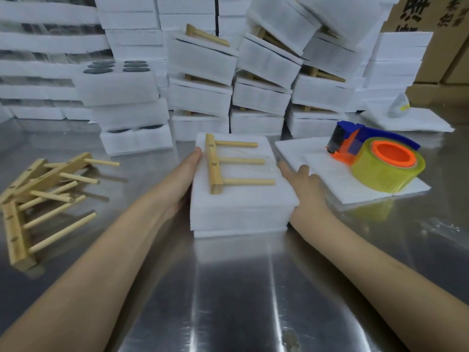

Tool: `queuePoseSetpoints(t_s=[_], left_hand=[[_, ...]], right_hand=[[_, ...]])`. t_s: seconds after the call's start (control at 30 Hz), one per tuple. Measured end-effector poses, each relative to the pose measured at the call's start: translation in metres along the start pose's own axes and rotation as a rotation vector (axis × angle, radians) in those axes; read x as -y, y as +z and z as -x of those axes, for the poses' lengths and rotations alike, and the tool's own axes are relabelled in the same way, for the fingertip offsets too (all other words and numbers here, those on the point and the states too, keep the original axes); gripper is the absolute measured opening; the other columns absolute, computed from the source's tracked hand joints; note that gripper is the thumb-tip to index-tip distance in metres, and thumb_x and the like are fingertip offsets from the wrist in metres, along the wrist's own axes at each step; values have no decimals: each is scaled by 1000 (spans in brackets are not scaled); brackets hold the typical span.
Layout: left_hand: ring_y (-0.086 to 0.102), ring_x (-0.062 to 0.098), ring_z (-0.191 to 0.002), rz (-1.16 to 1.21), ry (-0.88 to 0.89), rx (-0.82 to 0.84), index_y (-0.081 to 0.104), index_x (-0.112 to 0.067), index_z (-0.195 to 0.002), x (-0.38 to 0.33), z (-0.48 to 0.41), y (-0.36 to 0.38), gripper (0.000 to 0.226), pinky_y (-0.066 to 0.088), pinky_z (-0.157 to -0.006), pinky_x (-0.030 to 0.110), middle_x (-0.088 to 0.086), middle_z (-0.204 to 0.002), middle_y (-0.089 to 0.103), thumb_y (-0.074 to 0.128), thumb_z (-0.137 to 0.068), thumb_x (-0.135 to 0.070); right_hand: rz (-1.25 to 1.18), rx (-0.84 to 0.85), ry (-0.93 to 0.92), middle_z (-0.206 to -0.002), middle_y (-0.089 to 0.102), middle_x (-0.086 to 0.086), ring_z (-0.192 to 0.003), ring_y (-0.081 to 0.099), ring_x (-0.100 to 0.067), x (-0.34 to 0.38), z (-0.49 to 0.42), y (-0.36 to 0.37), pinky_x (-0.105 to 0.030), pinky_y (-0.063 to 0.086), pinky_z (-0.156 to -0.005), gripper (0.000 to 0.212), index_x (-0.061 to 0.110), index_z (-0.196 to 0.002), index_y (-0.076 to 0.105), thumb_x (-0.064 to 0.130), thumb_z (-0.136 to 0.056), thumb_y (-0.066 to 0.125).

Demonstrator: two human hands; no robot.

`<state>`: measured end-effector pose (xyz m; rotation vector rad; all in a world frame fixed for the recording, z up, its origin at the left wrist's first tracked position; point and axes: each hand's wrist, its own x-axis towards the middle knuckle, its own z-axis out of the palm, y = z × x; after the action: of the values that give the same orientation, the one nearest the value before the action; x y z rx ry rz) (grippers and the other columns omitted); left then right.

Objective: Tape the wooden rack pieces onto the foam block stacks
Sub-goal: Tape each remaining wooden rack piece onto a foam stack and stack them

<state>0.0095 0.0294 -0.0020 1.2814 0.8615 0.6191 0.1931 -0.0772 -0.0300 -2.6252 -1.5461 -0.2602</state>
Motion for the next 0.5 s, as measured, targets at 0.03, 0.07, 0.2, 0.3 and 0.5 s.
queuePoseSetpoints(t_s=[0.03, 0.07, 0.2, 0.3, 0.5], left_hand=[[72, 9, -81, 27, 3, 21, 64, -22, -109, -2, 2, 2, 42, 55, -62, 23, -3, -93, 76, 35, -100, -51], [72, 9, -81, 57, 14, 30, 60, -21, -117, -3, 2, 4, 41, 55, -59, 21, -2, -99, 75, 37, -99, -50], [71, 2, -78, 140, 135, 51, 30, -32, -138, -2, 1, 2, 66, 54, -57, 19, -11, -90, 74, 62, -83, -48], [71, 2, -80, 213, 146, 116, 21, -33, -145, -2, -3, -1, 92, 56, -58, 21, -18, -80, 74, 70, -68, -41], [65, 10, -108, 471, 124, 111, 20, -26, -153, -5, -5, -4, 94, 56, -84, 33, -10, -134, 58, 66, -71, -36]], right_hand=[[4, -8, 23, -109, 43, -13, -100, 49, -38, -1, 1, 0, -38, 41, -74, 44, 20, -133, 29, 24, -90, 39], [-12, -15, 48, -107, 40, -12, -99, 49, -38, -2, 2, -1, -38, 40, -72, 45, 21, -135, 27, 26, -92, 40], [-77, -29, 85, -95, 27, -8, -98, 49, -37, -1, 8, -7, -37, 38, -68, 46, 21, -135, 26, 30, -93, 42], [-163, -36, 70, -95, 31, -8, -96, 50, -38, -2, 10, -13, -38, 38, -69, 41, 19, -129, 24, 30, -94, 43], [-691, -98, 91, -72, 54, -12, -68, 51, -30, -25, 1, -24, -35, 39, -59, 38, 14, -108, 25, -7, -84, 45]])
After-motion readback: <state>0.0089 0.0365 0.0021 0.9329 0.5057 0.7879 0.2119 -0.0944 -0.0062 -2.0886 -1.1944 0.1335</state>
